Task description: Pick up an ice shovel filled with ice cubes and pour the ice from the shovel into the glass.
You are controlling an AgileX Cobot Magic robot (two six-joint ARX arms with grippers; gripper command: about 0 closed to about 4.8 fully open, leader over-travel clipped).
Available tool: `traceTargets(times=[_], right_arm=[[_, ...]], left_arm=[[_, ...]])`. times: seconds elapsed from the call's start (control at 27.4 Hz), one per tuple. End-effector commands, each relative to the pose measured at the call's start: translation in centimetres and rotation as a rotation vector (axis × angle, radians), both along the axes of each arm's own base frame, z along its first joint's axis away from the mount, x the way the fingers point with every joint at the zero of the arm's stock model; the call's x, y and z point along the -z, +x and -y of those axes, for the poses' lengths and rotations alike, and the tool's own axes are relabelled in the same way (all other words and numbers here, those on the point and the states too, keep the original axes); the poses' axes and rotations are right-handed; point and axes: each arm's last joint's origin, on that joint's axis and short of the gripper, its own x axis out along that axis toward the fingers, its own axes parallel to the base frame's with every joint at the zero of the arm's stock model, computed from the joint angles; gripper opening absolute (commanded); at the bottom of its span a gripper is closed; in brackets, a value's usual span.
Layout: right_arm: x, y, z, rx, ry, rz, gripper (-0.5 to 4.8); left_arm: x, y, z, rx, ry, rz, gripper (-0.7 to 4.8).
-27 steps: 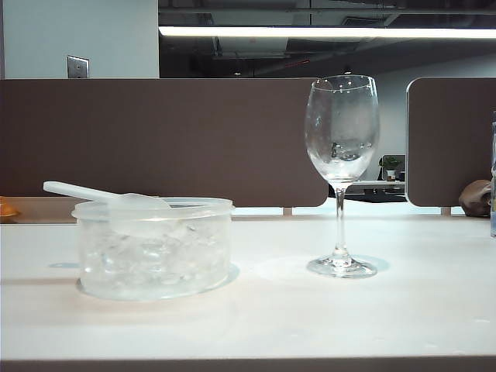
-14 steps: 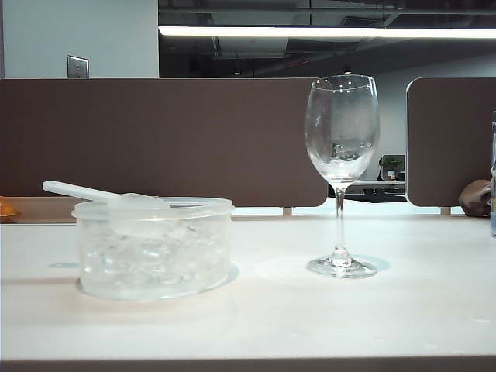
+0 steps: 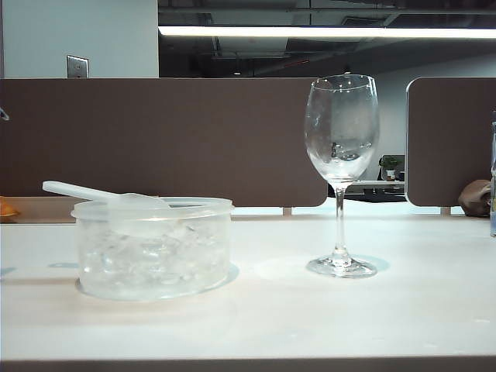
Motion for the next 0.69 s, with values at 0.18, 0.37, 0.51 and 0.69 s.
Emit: traceTargets(times=[0.18,0.37,0.51,0.69], right_arm=[[-0.2,0.0,0.0,-0.006,0.001,0.021,-0.05],[-0.2,0.0,0.0,-0.006,0.001,0.021,-0.05],[-0.2,0.0,0.0,-0.006,0.001,0.021,-0.05],[-0.2,0.0,0.0,-0.006,0.001,0.021,-0.05]], left_arm=[[0.3,1.4,0.0,-0.023,-0.063,0.015,0.9],[2.5,2.4,0.0,-0.014,-0.139,0.025,0.93],[4.1,2.2,-0.1,-0.061,-0.161,0.043,0.93],[5.1,1.8,0.0,-0.065,-0.179,0.043,0.93]])
